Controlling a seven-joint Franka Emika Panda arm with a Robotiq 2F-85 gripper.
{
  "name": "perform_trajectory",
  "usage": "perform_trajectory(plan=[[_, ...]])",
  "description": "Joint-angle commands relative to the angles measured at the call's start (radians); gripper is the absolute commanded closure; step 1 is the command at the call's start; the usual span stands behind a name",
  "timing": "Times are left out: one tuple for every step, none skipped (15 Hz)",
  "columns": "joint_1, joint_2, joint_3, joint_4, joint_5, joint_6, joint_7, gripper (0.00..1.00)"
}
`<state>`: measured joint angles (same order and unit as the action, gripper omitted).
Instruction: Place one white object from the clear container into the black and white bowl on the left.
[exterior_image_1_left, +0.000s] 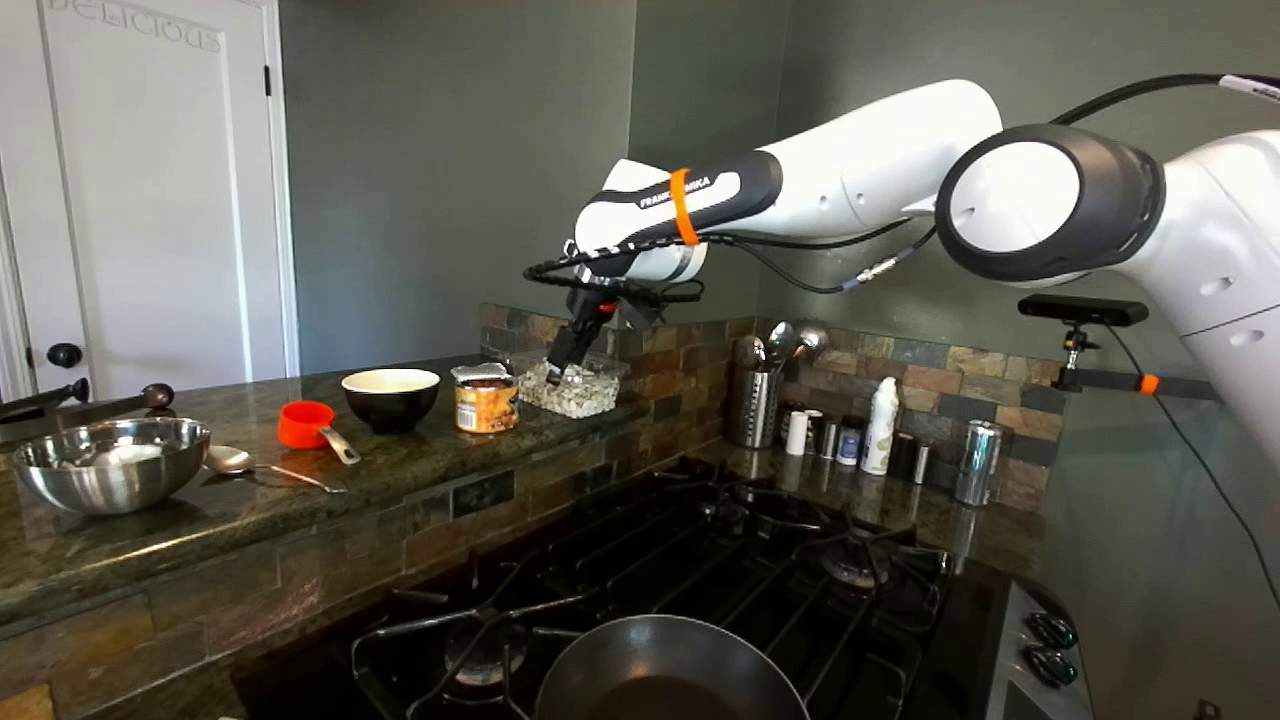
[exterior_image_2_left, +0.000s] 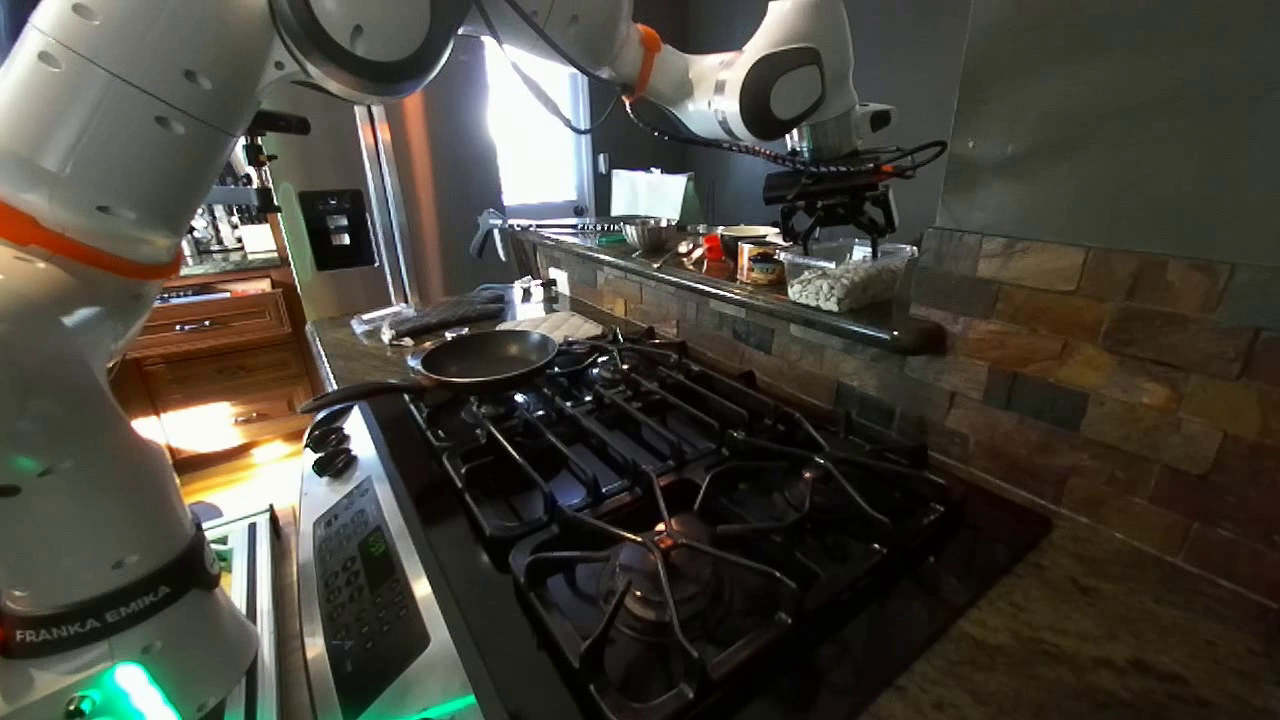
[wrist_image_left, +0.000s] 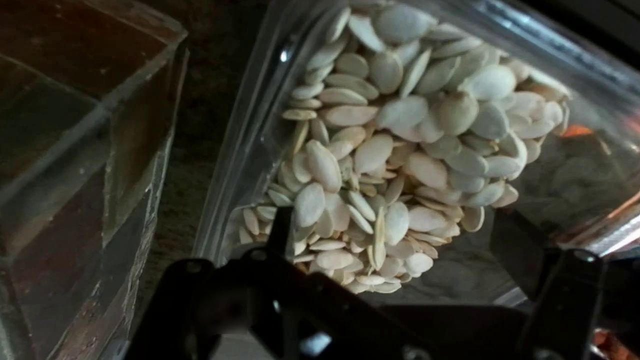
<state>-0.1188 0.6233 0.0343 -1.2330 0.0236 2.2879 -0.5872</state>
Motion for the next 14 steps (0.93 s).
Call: perform_trajectory(plan=[[-0.003,0.031,0.009,0.018,-0.026,0.017,0.005,0.00],[-0.002,0.034,0.007,0.019,-0.031,0.013,0.008,0.14],[-0.002,0.036,0.008,0.019,-0.033,0.010,0.009,0.26],[-0.002,0.036,0.007,0.021,-0.035,0.009,0.011,0.35],[-0.002,0.036,0.008,0.023,-0.035,0.007,0.011,0.42],[-0.002,0.036,0.008,0.026,-0.036,0.006,0.012,0.51],[-0.002,0.035,0.007,0.028,-0.036,0.007,0.012,0.58],[-0.003,0.034,0.007,0.030,-0.037,0.009,0.011,0.65],[-0.004,0.034,0.008,0.033,-0.038,0.008,0.011,0.73],[-0.004,0.034,0.008,0.034,-0.037,0.009,0.010,0.81],[-0.004,0.033,0.008,0.035,-0.037,0.009,0.011,0.89],[-0.004,0.033,0.008,0.032,-0.037,0.011,0.011,0.95],[-0.003,0.032,0.007,0.030,-0.039,0.014,0.012,0.99],[-0.003,0.030,0.007,0.028,-0.039,0.014,0.012,1.00]])
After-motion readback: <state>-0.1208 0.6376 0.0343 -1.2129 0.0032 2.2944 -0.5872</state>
